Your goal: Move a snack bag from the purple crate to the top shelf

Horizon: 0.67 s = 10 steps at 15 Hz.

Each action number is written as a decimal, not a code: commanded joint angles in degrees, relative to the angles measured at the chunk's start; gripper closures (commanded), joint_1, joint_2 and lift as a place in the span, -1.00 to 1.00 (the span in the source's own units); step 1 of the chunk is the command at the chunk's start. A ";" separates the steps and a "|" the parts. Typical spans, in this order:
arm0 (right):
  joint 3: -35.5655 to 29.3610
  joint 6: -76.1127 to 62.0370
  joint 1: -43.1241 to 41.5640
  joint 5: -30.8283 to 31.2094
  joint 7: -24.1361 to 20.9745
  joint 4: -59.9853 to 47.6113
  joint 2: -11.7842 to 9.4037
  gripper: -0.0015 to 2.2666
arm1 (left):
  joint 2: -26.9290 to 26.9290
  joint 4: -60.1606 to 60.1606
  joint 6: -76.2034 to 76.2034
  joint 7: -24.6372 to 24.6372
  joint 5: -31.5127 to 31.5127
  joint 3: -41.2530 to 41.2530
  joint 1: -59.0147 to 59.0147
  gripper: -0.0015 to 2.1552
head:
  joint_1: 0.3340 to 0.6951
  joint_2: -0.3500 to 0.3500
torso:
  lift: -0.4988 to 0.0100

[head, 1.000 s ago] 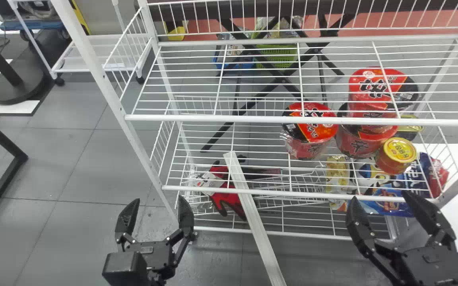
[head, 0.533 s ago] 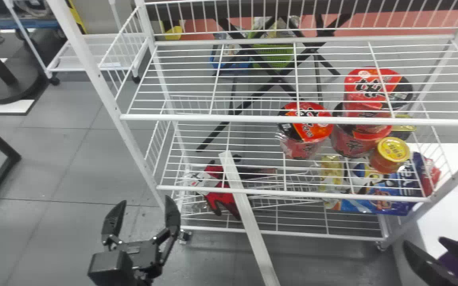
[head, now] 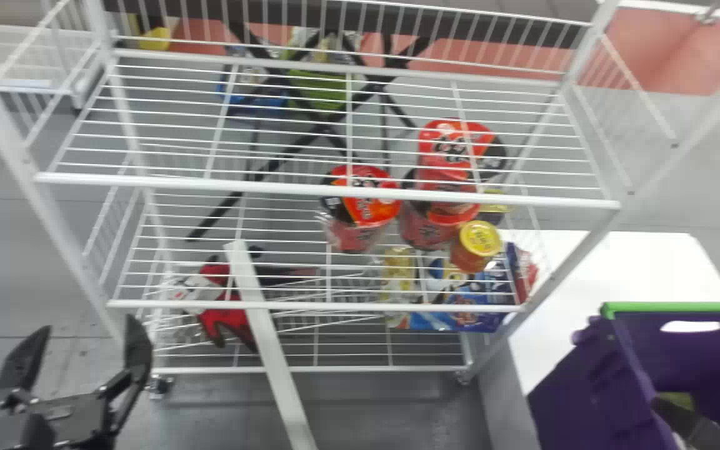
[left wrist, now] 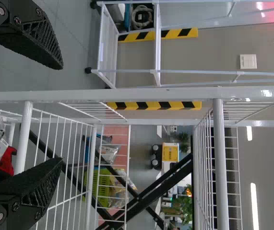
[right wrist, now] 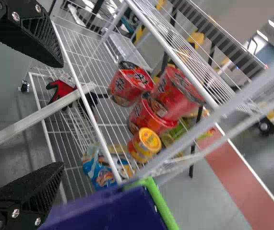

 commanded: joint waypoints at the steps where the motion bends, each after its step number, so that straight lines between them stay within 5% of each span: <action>1: -14.41 16.73 -13.66 1.87 3.46 0.68 -0.25 -0.92 | 0.00 0.16 0.13 -0.11 0.01 -0.18 -0.23 -0.86 | 1.00 -0.67 | -0.82; 2: -18.54 16.73 -18.15 3.45 3.89 1.12 -1.57 -0.92 | 0.00 0.33 0.13 -0.19 0.01 -0.18 -0.32 -0.86 | 1.00 -0.74 | -0.82; 3: -21.61 16.73 -24.03 7.76 5.65 2.52 -4.38 -0.91 | 0.00 0.51 0.13 -0.19 0.01 -0.36 -0.41 -0.86 | 1.00 -0.94 | -0.82; 5: -23.90 16.73 -27.90 11.19 6.62 8.59 -11.33 -0.91 | 0.00 0.60 0.13 -0.28 0.01 -0.53 -0.49 -0.86 | 1.00 -1.00 | -0.82; 10: -15.11 16.73 -27.20 29.73 6.36 21.95 -19.76 -0.92 | 0.09 0.69 -0.05 0.16 0.19 -0.53 -0.32 -0.86 | 1.00 -1.00 | -0.82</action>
